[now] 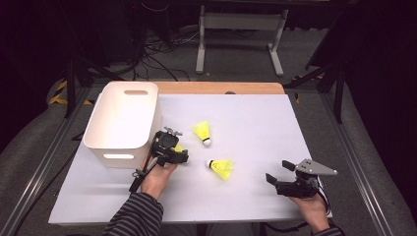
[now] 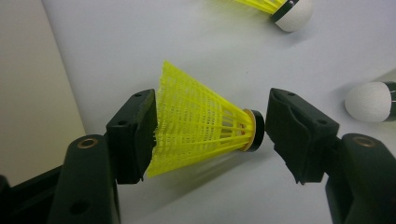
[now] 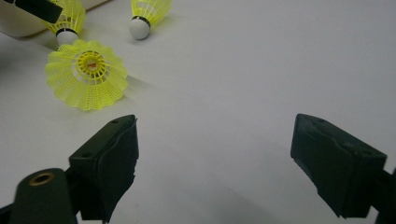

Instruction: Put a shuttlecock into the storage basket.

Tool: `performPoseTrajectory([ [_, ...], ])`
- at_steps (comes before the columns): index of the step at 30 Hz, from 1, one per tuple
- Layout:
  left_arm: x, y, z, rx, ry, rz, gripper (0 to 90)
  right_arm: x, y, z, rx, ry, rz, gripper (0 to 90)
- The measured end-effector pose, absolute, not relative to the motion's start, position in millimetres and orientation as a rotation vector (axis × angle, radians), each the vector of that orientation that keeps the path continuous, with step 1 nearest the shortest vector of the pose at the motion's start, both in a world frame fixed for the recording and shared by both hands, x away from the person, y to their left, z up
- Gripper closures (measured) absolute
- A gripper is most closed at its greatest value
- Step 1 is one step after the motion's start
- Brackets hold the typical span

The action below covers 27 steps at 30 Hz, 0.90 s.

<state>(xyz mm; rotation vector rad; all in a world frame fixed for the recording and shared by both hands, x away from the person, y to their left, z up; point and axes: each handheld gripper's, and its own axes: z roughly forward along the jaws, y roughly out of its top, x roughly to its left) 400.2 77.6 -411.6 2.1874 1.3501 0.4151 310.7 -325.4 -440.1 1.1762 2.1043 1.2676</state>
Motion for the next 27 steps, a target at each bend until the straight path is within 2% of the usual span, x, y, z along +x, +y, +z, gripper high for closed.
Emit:
performPoseTrajectory([
  [19, 397.2, 80.9, -409.7, 2.183, 1.311, 0.423, 62.0, 311.1, -325.1, -440.4, 1.182, 2.101, 1.262, 16.1],
  [27, 396.5, 83.0, -407.3, 2.176, 1.301, 0.409, 68.1, 310.9, -324.8, -440.3, 1.181, 2.102, 1.261, 16.3],
])
